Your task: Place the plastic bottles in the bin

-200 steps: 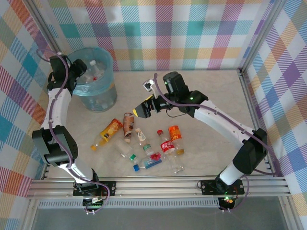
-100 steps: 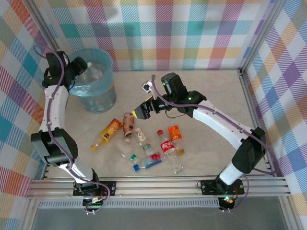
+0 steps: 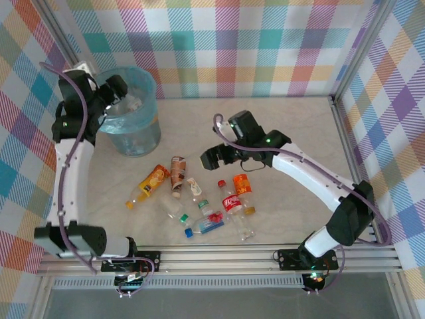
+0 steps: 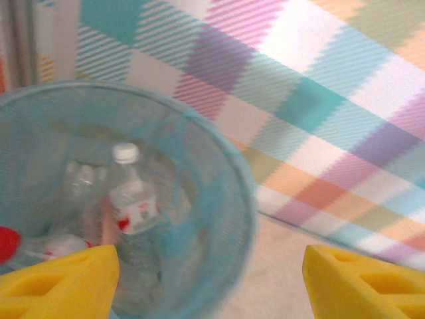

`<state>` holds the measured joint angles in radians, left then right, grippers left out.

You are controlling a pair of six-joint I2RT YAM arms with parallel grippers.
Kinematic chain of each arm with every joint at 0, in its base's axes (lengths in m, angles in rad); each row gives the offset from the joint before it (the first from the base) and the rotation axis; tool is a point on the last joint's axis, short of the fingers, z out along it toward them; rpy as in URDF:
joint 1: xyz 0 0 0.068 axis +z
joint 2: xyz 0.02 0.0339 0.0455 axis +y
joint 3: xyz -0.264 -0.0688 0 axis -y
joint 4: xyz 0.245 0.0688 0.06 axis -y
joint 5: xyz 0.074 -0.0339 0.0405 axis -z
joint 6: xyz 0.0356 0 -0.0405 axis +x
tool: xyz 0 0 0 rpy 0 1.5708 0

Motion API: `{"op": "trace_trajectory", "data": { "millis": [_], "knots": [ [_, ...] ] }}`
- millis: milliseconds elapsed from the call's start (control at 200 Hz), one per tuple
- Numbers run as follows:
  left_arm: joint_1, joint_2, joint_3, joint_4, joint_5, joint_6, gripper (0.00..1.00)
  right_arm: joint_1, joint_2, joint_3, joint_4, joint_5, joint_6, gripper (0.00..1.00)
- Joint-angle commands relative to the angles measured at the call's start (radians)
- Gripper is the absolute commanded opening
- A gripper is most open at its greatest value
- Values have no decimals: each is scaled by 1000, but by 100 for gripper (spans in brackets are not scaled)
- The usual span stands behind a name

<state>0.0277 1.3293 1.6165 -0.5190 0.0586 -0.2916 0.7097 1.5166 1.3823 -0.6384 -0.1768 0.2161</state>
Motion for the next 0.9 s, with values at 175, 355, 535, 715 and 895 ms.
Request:
{"op": "trace_trajectory", "data": {
  "millis": [175, 355, 535, 715, 895],
  "knots": [
    [-312, -138, -196, 53, -68, 130, 73, -36, -102, -221, -149, -54, 26, 98],
    [-452, -167, -275, 78, -71, 189, 74, -6, -191, -398, -169, -92, 89, 83],
    [-466, -150, -307, 86, -44, 192, 75, 61, -250, -503, -165, -42, 168, 81],
    [-466, -143, -313, 81, -9, 197, 77, 129, -268, -583, -121, -21, 247, 82],
    [-466, -148, -322, 85, -35, 201, 77, 162, -245, -647, -47, -26, 298, 81]
  ]
}}
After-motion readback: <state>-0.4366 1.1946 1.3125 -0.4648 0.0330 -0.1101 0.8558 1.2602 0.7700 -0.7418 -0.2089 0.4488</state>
